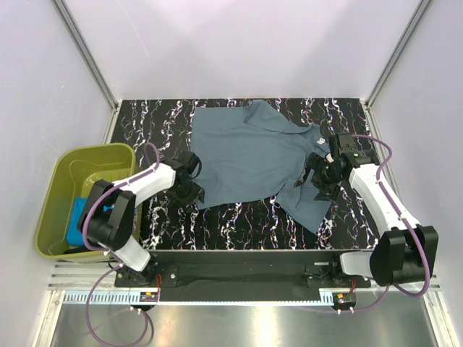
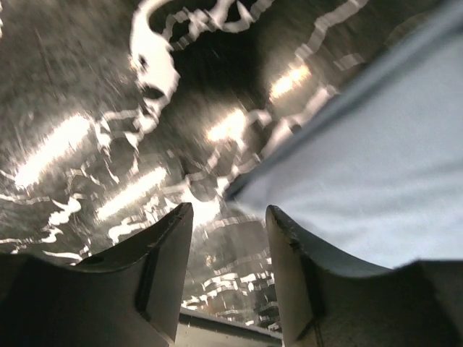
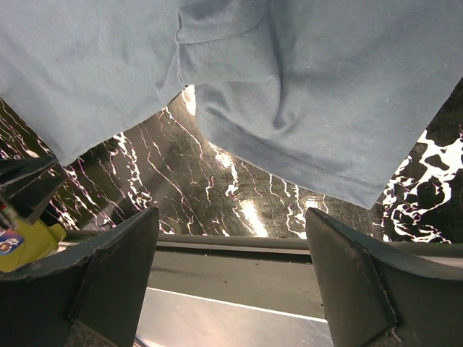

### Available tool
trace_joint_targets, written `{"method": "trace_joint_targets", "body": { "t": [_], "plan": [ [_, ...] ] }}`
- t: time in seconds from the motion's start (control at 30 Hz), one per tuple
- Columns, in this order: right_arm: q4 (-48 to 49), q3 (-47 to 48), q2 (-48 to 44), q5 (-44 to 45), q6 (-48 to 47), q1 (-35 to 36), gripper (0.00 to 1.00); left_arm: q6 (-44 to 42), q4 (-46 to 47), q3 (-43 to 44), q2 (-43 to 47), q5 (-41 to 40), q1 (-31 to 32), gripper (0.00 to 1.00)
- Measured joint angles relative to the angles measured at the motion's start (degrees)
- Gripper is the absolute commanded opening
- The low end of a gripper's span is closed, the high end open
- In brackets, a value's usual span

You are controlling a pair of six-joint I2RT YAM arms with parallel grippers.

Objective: Fold and stack the t-shirts
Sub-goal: Flatten the tshirt out

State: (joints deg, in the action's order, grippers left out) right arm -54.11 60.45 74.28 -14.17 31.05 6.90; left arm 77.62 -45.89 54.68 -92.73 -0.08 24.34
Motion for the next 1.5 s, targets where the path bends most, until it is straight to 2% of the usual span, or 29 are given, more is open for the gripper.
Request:
{"method": "trace_joint_targets", "body": {
  "t": [0.2, 0.57, 0.7, 0.73, 0.8, 0.83, 0.9, 0.93, 1.07, 1.23, 1.3, 1.37, 1.5],
  "plan": [
    [0.17, -0.04, 0.24, -0.02, -0.24, 0.0, 0.89, 0.59, -0.39, 0.02, 1.88, 0.02, 0.28, 0.56],
    [0.2, -0.24, 0.26, 0.02, -0.7, -0.15, 0.9, 1.97, -0.42, 1.97, -3.5, 0.04, 0.28, 0.52],
    [0.2, -0.31, 0.26, 0.02, -0.9, -0.26, 0.9, 2.23, -0.02, 2.32, -4.31, 0.09, 0.28, 0.41],
    [0.2, -0.31, 0.26, 0.02, -0.92, -0.28, 0.9, 2.25, 0.0, 2.32, -4.42, 0.13, 0.28, 0.33],
    [0.2, -0.33, 0.26, 0.04, -1.01, -0.33, 0.9, 2.47, 0.17, 2.36, -4.63, 0.48, 0.28, 0.24],
    [0.2, -0.33, 0.26, 0.04, -1.07, -0.33, 0.9, 2.49, 0.5, 2.36, -4.7, 0.68, 0.28, 0.13],
    [0.2, -0.33, 0.28, 0.07, -1.16, -0.33, 0.9, 2.6, 1.53, 2.34, -4.85, 1.14, 0.28, 0.03],
    [0.2, -0.33, 0.39, 0.09, -1.25, -0.35, 0.9, 2.47, 1.99, 2.34, -4.85, 1.33, 0.28, 0.0],
    [0.61, -0.28, 2.69, 0.2, -1.64, -1.75, 0.89, -0.46, 2.6, 2.4, -4.85, 1.68, -0.22, 0.0],
    [3.3, 3.23, 14.08, 2.19, -2.27, -6.01, 0.73, -12.04, 2.78, 5.22, -4.87, -1.73, -0.66, 0.0],
    [4.52, 6.88, 19.5, 4.15, -2.45, -6.47, 0.57, -17.7, 3.15, 6.88, -4.76, -2.86, -0.74, 0.0],
    [6.75, 11.15, 24.5, 6.05, -2.67, -6.54, 0.48, -22.01, 4.02, 7.45, -4.31, -3.48, -0.83, 0.0],
    [11.04, 17.42, 31.69, 8.76, -2.34, -6.54, 0.48, -30.18, 5.64, 7.54, -2.8, -3.41, -1.07, 0.0]
  ]
}}
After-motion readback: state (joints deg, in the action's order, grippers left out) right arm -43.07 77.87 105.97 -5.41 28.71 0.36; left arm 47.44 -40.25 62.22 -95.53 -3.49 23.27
